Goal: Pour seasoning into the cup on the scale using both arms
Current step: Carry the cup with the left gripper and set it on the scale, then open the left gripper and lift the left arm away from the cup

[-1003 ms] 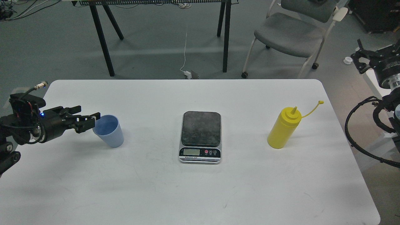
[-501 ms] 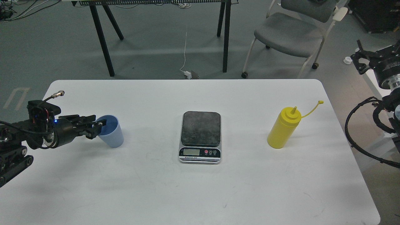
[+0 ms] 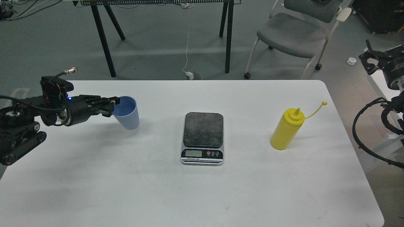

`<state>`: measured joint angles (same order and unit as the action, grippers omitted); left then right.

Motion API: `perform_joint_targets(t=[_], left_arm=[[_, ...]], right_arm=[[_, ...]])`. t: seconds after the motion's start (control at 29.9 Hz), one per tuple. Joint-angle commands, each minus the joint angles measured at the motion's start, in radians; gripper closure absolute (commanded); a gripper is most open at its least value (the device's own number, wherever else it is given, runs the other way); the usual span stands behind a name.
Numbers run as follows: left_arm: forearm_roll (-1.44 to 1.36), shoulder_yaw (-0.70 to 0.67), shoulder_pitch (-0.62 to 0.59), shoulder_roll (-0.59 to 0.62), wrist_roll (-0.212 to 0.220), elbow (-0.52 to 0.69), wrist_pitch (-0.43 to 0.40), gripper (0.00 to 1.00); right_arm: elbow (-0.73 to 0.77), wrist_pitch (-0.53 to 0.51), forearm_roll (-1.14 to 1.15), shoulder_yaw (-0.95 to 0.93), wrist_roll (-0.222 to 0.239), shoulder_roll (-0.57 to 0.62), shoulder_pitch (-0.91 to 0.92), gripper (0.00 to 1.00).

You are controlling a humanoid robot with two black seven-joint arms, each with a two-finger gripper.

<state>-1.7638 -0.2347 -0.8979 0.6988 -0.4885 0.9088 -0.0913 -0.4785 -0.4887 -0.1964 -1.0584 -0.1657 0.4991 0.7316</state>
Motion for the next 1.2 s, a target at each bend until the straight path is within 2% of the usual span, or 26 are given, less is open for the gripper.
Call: perform_joint_targets(t=[0.0, 0.17, 0.27, 0.37, 0.67, 0.74, 0.84, 0.9, 1.0, 1.17], left_arm=[[-0.013, 0.009, -0.096, -0.106, 0.0, 0.021, -0.07, 0.98], [-0.036, 0.124, -0.193, -0.264, 0.005, 0.002, -0.096, 0.98], [-0.034, 0.166, -0.207, -0.355, 0.036, -0.043, -0.096, 0.97], [-0.034, 0.169, -0.196, -0.442, 0.041, -0.122, -0.096, 0.97], [-0.028, 0.239, -0.184, -0.504, 0.042, -0.232, -0.079, 0.92], [-0.025, 0.239, -0.184, -0.515, 0.042, -0.234, -0.074, 0.82], [-0.008, 0.221, -0.184, -0.522, 0.042, -0.229, -0.065, 0.46], [0.044, 0.219, -0.185, -0.516, 0.036, -0.223, -0.044, 0.29], [0.221, 0.215, -0.199, -0.509, 0.027, -0.22, -0.024, 0.17], [0.603, 0.21, -0.248, -0.47, 0.025, -0.22, -0.031, 0.04]], right_arm=[[0.0, 0.0, 0.0, 0.0, 0.0, 0.009, -0.006, 0.0], [-0.002, 0.0, 0.0, -0.002, -0.001, 0.025, -0.017, 0.0], [-0.002, 0.0, 0.0, -0.002, 0.0, 0.039, -0.02, 0.0], [-0.002, 0.0, 0.0, -0.002, 0.0, 0.045, -0.02, 0.0], [-0.005, 0.0, 0.0, -0.003, -0.001, 0.05, -0.023, 0.0], [-0.006, 0.0, 0.0, -0.005, 0.0, 0.05, -0.023, 0.0], [-0.017, 0.0, 0.0, -0.005, 0.0, 0.05, -0.024, 0.0], [-0.037, 0.0, -0.005, -0.009, 0.002, 0.056, -0.044, 0.0], [-0.113, 0.0, -0.014, -0.014, 0.011, 0.084, -0.116, 0.0], [-0.32, 0.0, -0.047, -0.025, 0.011, 0.18, -0.28, 0.0]])
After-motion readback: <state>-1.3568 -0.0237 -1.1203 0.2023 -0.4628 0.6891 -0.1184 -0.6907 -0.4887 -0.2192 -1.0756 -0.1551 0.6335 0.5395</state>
